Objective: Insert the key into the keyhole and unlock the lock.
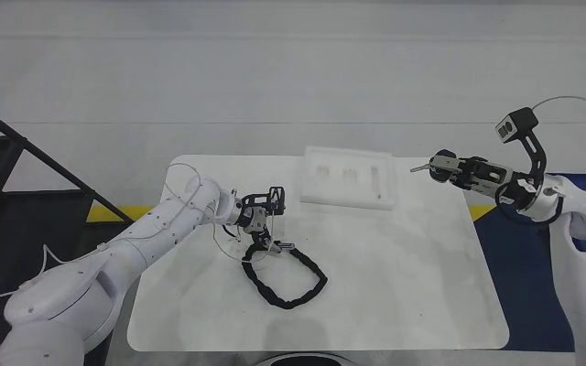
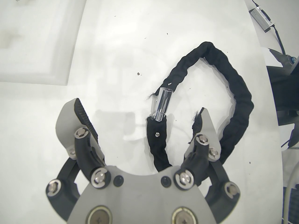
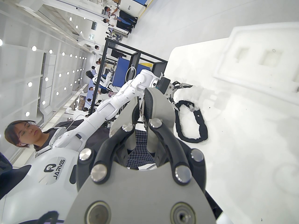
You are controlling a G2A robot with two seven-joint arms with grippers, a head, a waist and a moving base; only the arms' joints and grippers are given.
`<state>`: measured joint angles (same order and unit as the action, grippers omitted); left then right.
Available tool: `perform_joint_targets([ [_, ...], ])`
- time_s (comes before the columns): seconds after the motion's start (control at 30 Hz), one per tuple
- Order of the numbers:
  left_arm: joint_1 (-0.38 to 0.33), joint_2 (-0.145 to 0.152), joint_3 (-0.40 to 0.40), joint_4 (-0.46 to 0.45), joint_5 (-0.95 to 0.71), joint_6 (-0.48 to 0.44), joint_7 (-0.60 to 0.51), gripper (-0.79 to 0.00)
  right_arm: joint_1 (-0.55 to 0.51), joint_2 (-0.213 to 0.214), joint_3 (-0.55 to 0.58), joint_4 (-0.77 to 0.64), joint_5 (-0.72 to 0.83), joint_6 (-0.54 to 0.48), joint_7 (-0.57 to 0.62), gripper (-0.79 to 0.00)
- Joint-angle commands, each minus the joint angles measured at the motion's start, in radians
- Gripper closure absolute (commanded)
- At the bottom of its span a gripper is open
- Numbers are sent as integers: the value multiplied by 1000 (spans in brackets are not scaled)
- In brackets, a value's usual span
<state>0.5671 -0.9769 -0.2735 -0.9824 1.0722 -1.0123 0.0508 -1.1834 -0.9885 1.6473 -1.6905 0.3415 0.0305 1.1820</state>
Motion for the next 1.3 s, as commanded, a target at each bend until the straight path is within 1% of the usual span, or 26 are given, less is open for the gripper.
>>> perform_joint_targets([
  [0.0, 0, 0, 0, 0, 0, 0, 0, -785, 0, 0, 0, 0, 0, 0, 0, 0],
  [0.3, 3, 0, 0, -3, 0, 5, 0, -785, 0, 0, 0, 0, 0, 0, 0, 0],
  [0.33, 12, -1, -3, -13, 5, 21, 2, -785, 0, 0, 0, 0, 0, 0, 0, 0],
  [0.4, 24, 1, -4, -47, 54, 17, 32, -785, 0, 0, 0, 0, 0, 0, 0, 0],
  [0.47, 43, 7, -8, -60, 122, 28, 103, -785, 0, 0, 0, 0, 0, 0, 0, 0],
  [0.57, 75, 21, -17, -57, 228, 63, 251, -785, 0, 0, 0, 0, 0, 0, 0, 0],
  [0.73, 120, 47, -22, -14, 404, 125, 557, -785, 0, 0, 0, 0, 0, 0, 0, 0],
  [0.87, 135, 55, -13, 42, 516, 163, 741, -785, 0, 0, 0, 0, 0, 0, 0, 0],
  [0.97, 131, 49, -8, 77, 555, 163, 827, -785, 0, 0, 0, 0, 0, 0, 0, 0],
  [1.07, 118, 36, -1, 108, 585, 153, 895, -785, 0, 0, 0, 0, 0, 0, 0, 0],
  [1.17, 107, 16, 6, 134, 596, 156, 913, -785, 0, 0, 0, 0, 0, 0, 0, 0],
  [1.27, 94, -6, 13, 170, 592, 144, 901, -785, 0, 0, 0, 0, 0, 0, 0, 0],
])
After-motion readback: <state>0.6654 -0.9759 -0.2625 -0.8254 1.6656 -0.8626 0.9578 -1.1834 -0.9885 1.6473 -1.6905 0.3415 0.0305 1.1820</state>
